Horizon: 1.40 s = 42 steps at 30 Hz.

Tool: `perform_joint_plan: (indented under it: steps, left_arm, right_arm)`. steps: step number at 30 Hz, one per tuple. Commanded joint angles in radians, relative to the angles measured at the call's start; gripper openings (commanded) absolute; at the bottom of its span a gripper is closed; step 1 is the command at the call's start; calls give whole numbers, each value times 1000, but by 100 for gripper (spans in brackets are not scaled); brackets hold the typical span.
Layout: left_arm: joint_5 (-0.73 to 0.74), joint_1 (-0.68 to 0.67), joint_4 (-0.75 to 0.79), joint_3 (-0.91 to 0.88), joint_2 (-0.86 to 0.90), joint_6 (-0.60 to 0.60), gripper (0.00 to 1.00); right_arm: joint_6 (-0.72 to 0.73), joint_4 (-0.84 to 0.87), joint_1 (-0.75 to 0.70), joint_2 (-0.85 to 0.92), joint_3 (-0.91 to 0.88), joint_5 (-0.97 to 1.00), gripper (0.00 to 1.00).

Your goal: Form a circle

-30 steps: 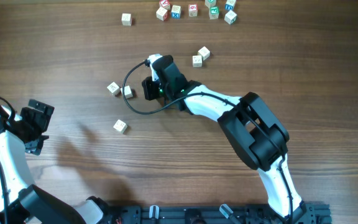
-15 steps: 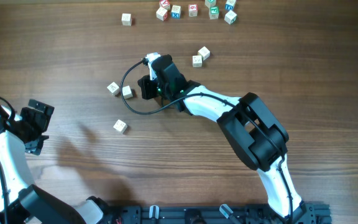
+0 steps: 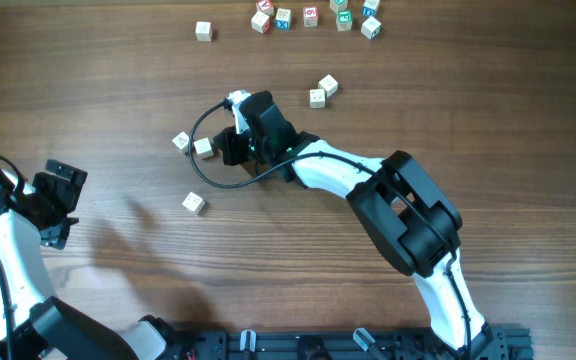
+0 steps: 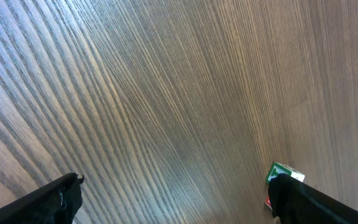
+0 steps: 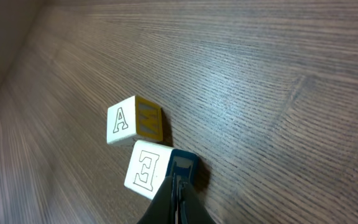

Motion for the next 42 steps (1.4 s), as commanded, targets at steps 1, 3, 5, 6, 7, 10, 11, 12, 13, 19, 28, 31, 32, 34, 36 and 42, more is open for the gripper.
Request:
perform_joint_plan:
  steps: [1, 3, 5, 6, 7, 10, 11, 12, 13, 19, 28, 31, 32, 34, 36, 42]
  left_arm:
    - [-10, 4, 0, -5, 6, -6, 100]
    - [-10, 4, 0, -5, 6, -5, 100]
    - [-10, 4, 0, -5, 6, -6, 100]
    - [-10, 4, 0, -5, 6, -6, 100]
    - [-10, 4, 0, -5, 6, -6, 100]
    - [-10, 4, 0, -5, 6, -6, 100]
    - [-10, 4, 0, -5, 6, -5, 100]
    - [-10, 4, 0, -5, 6, -6, 100]
    - [-10, 4, 0, -5, 6, -6, 100]
    - [-10, 4, 0, -5, 6, -5, 100]
    - [-10, 4, 0, -5, 6, -6, 100]
    - [-10, 4, 0, -5, 6, -5, 100]
    - [-10, 4, 0, -5, 6, -6, 100]
    - [-10, 4, 0, -5, 6, -5, 100]
    - [-10, 4, 0, -5, 6, -6, 100]
    - [-10, 4, 0, -5, 6, -6, 100]
  right_arm:
    - [34, 13, 0, 50, 11, 4, 4]
    - [33, 19, 0, 50, 11, 2, 5]
    - [33, 19, 0, 51, 11, 2, 4]
    - [33, 20, 0, 52, 11, 2, 4]
    - [33, 21, 0, 53, 11, 2, 4]
    - [33, 25, 0, 56, 11, -2, 4]
    - [34, 27, 0, 56, 11, -2, 4]
    - [33, 27, 0, 56, 11, -2, 4]
    - [33, 27, 0, 57, 11, -2, 5]
    - [54, 39, 0, 77, 11, -3, 5]
    - [52, 46, 0, 77, 11, -48, 5]
    - [52, 47, 0, 77, 11, -59, 4]
    - [52, 48, 0, 77, 11, -63, 4]
    - [52, 50, 0, 77, 11, -71, 4]
    - [51, 54, 0, 77, 11, -81, 4]
    - [52, 57, 0, 77, 11, -82, 4]
